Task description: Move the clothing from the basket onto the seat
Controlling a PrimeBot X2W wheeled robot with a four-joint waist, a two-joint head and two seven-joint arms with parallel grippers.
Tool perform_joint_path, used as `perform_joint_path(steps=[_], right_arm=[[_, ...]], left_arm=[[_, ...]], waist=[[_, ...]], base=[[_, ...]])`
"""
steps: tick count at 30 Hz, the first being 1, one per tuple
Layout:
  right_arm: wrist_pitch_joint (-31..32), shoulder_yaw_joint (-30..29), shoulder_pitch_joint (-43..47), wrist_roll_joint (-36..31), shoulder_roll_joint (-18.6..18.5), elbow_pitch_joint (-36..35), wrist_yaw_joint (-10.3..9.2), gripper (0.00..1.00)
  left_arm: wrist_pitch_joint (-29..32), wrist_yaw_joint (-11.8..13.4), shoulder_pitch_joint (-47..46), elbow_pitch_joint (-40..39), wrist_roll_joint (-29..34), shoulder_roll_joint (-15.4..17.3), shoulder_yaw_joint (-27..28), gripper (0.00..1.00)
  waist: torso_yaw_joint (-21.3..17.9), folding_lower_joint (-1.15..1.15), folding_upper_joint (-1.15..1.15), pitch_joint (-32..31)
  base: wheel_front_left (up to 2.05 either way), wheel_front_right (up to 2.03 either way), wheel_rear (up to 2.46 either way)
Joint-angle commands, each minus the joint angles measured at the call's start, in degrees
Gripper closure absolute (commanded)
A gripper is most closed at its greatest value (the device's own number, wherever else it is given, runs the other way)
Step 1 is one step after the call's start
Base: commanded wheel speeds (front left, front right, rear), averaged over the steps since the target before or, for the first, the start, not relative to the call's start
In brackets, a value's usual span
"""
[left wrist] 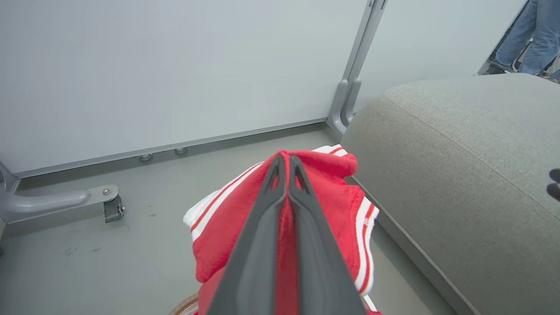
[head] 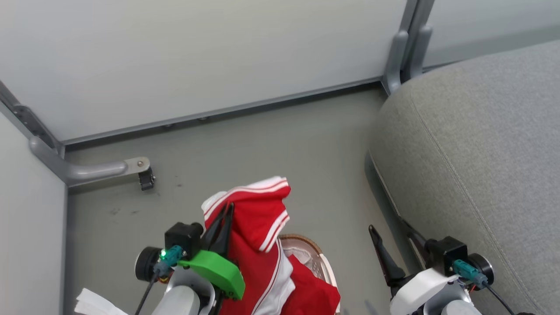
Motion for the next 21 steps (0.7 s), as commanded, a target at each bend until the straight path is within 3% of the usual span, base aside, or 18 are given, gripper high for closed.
perform_joint_path(steps=[1, 8, 21], right_arm=[[-0.25, 1.00, 1.15, 0.76, -0.51, 0.38, -0.06, 0.00], [-0.25, 5.97, 0.82, 2.57, -1.53, -0.03, -0.06, 0.00], [-0.25, 24.67, -11.33, 6.06, -2.24, -0.10, -0.06, 0.00]], left_arm=[[-0.22, 0.34, 0.72, -2.03, -0.94, 0.13, 0.41, 1.00], [-0.22, 0.64, -2.67, -10.43, -2.27, 0.13, -1.80, 1.00], [-0.15, 1.99, -7.42, -14.06, -5.17, 0.11, -8.55, 1.00]], waist=[[2.29, 0.01, 0.00, -2.74], [3.94, 0.01, 0.00, -3.04], [7.51, 0.01, 0.00, -1.39]], base=[[0.00, 0.00, 0.00], [0.00, 0.00, 0.00], [0.00, 0.00, 0.00]])
